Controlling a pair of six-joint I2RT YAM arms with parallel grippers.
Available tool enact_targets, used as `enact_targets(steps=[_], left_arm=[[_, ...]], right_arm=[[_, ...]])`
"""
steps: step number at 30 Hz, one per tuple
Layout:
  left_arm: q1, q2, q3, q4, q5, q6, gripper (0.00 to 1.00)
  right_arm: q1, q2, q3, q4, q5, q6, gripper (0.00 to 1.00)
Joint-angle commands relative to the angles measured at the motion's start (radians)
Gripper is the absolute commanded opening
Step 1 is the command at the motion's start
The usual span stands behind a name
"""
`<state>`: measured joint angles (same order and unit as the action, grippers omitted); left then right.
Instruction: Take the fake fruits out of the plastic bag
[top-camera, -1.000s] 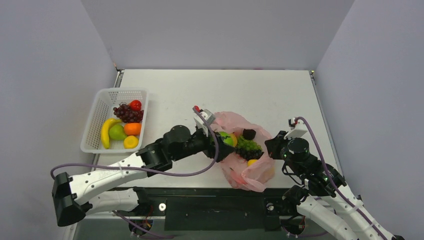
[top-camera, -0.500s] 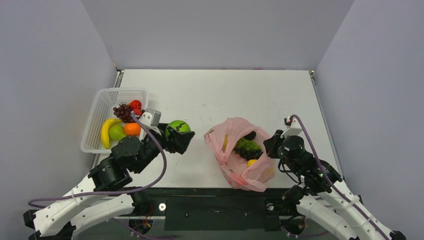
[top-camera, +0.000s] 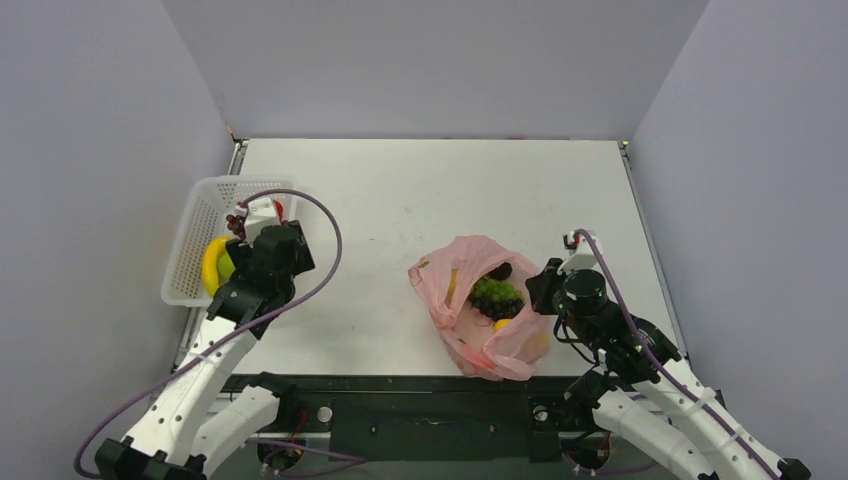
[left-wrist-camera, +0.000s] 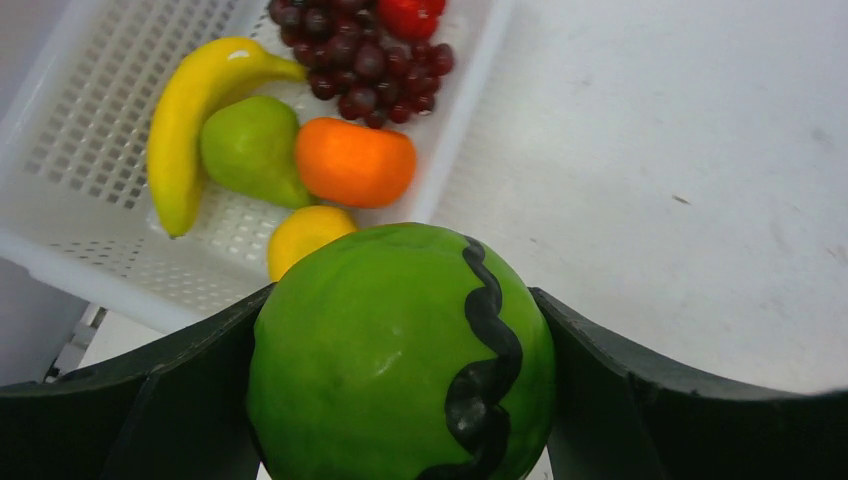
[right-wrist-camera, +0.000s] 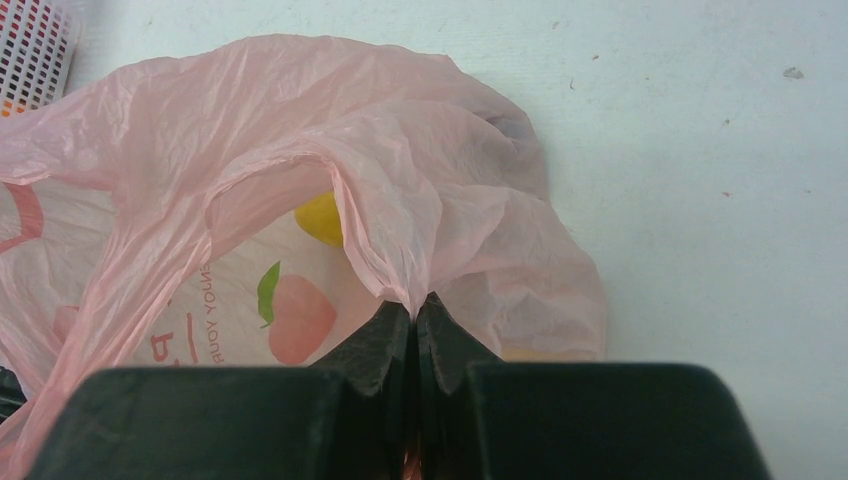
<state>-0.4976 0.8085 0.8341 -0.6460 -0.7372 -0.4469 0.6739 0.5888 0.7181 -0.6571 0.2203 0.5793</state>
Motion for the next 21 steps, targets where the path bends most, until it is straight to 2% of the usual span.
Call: enact_targets(steps=[1, 2, 4, 7, 12, 13, 16, 19, 21], left_arm=[[0.287, 0.069, 0.007, 0.157, 0.250, 0.092, 0.00], [0.370, 0.085, 0.016, 0.181, 0.292, 0.088, 0.00], [0.466, 0.136, 0.053, 0.198, 0.318, 0.064, 0.00], [0.578, 0.179, 0.011, 0.314, 0.322, 0.045, 0.12], [0.754, 0.313, -0.058, 0.637, 0.428, 0.012, 0.27], [0.773, 0.346, -0.039, 0.690, 0.470, 0.010, 0.28], [0.835, 0.527, 0.081, 0.692, 0.519, -0.014, 0.27], [0.851, 0.640, 0.149, 0.731, 0.546, -0.005, 0.28], [0.852, 0.700, 0.181, 0.760, 0.532, 0.005, 0.41]], right_arm=[[-0.003, -0.019, -0.023, 0.050, 0.016, -0.024, 0.00], [-0.003, -0.022, -0.025, 0.056, 0.012, -0.025, 0.00], [-0.003, -0.027, -0.027, 0.059, 0.008, -0.027, 0.00], [-0.004, -0.039, -0.025, 0.067, 0.002, -0.036, 0.00], [-0.004, -0.055, -0.035, 0.080, -0.006, -0.037, 0.00], [-0.004, -0.061, -0.037, 0.080, -0.008, -0.038, 0.00], [-0.005, -0.075, -0.044, 0.084, -0.020, -0.036, 0.00], [-0.007, -0.088, -0.044, 0.086, -0.023, -0.039, 0.00], [-0.006, -0.092, -0.042, 0.087, -0.022, -0.040, 0.00]])
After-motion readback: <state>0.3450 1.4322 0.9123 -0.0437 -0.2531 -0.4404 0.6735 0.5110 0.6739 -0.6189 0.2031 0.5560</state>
